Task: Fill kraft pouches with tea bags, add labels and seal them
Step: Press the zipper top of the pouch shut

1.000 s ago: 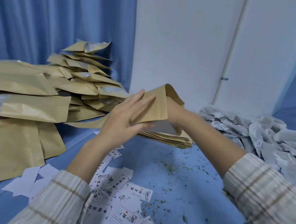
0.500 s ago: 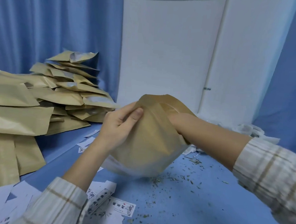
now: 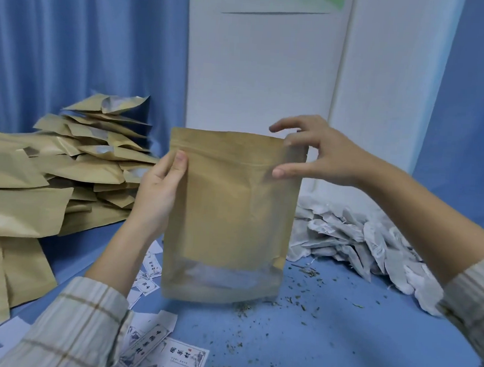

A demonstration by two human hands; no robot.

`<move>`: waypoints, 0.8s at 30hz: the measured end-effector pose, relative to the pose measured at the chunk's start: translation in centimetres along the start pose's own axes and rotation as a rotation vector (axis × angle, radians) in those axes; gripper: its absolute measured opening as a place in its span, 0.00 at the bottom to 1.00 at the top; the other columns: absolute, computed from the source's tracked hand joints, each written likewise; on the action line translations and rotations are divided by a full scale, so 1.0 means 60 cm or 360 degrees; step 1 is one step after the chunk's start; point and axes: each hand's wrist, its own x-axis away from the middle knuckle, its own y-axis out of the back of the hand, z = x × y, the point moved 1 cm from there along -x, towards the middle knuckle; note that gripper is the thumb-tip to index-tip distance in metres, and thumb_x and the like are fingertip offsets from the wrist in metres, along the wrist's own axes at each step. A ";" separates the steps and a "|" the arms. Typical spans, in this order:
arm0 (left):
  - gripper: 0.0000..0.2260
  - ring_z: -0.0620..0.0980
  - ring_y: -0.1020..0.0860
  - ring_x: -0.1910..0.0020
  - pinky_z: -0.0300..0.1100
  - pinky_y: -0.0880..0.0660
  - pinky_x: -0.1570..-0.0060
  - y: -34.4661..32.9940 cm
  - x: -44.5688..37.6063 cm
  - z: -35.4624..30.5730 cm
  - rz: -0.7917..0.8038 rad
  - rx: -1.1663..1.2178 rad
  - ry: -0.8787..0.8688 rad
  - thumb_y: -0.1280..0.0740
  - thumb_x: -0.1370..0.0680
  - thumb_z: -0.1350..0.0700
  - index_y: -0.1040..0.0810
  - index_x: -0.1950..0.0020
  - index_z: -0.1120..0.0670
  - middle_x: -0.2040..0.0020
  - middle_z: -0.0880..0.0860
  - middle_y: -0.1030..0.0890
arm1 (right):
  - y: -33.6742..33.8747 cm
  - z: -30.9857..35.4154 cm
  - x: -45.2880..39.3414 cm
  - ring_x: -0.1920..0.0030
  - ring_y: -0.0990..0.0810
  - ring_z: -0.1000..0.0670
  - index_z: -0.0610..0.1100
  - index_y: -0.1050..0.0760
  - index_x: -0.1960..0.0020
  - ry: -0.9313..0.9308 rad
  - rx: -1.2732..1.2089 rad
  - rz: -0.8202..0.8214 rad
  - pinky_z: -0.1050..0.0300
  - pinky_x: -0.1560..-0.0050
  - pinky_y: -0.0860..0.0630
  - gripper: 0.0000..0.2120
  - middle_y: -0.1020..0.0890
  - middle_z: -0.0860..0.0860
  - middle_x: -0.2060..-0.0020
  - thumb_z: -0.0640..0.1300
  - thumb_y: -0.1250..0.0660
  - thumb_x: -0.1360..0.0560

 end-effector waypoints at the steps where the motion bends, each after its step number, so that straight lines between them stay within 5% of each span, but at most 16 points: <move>1: 0.09 0.36 0.19 0.56 0.30 0.24 0.58 -0.003 0.000 0.001 0.0018 0.0034 0.0036 0.40 0.21 0.48 0.20 0.54 0.46 0.57 0.40 0.16 | -0.003 -0.007 0.001 0.43 0.29 0.61 0.56 0.23 0.63 -0.0074 -0.0085 -0.0044 0.67 0.44 0.33 0.17 0.23 0.61 0.44 0.68 0.32 0.43; 4: 0.10 0.38 0.19 0.55 0.32 0.23 0.59 0.000 -0.004 0.007 0.0025 0.0068 0.0076 0.38 0.24 0.45 0.19 0.54 0.45 0.55 0.42 0.16 | -0.006 -0.036 0.000 0.64 0.26 0.60 0.52 0.21 0.68 -0.0267 -0.0246 -0.0255 0.66 0.61 0.33 0.19 0.19 0.56 0.64 0.67 0.29 0.47; 7: 0.10 0.38 0.20 0.59 0.34 0.23 0.58 0.000 -0.002 0.015 0.0008 0.0038 0.0079 0.37 0.25 0.44 0.18 0.57 0.44 0.60 0.41 0.17 | -0.009 -0.060 0.003 0.74 0.32 0.60 0.53 0.22 0.74 -0.0307 -0.0268 -0.0330 0.72 0.74 0.39 0.13 0.27 0.59 0.79 0.61 0.25 0.46; 11: 0.11 0.39 0.18 0.59 0.37 0.22 0.61 -0.009 0.001 0.040 -0.0035 0.0098 0.0348 0.38 0.21 0.48 0.17 0.58 0.45 0.59 0.42 0.16 | -0.022 -0.078 0.005 0.68 0.25 0.65 0.57 0.21 0.69 -0.0302 -0.0281 -0.0333 0.77 0.68 0.34 0.08 0.21 0.62 0.72 0.56 0.23 0.42; 16: 0.10 0.49 0.18 0.59 0.39 0.23 0.63 -0.012 0.007 0.071 0.0068 0.0254 0.0807 0.33 0.25 0.49 0.17 0.51 0.54 0.54 0.52 0.16 | -0.048 -0.105 0.025 0.64 0.24 0.65 0.60 0.28 0.54 -0.0397 -0.0327 -0.0308 0.78 0.64 0.32 0.21 0.19 0.56 0.63 0.50 0.21 0.41; 19: 0.14 0.50 0.17 0.58 0.41 0.23 0.62 -0.026 0.008 0.070 0.0185 0.0095 0.0748 0.26 0.33 0.46 0.16 0.54 0.54 0.56 0.51 0.15 | -0.065 -0.113 0.035 0.57 0.23 0.62 0.58 0.24 0.50 -0.0454 -0.0324 -0.0182 0.77 0.59 0.31 0.20 0.20 0.58 0.60 0.49 0.22 0.38; 24: 0.06 0.45 0.17 0.64 0.34 0.23 0.68 -0.056 0.003 0.059 0.0050 -0.0094 0.0407 0.27 0.31 0.52 0.18 0.58 0.53 0.61 0.49 0.15 | -0.047 -0.097 0.024 0.52 0.23 0.61 0.56 0.21 0.51 -0.0522 -0.0075 0.0135 0.73 0.54 0.29 0.14 0.19 0.62 0.56 0.56 0.26 0.35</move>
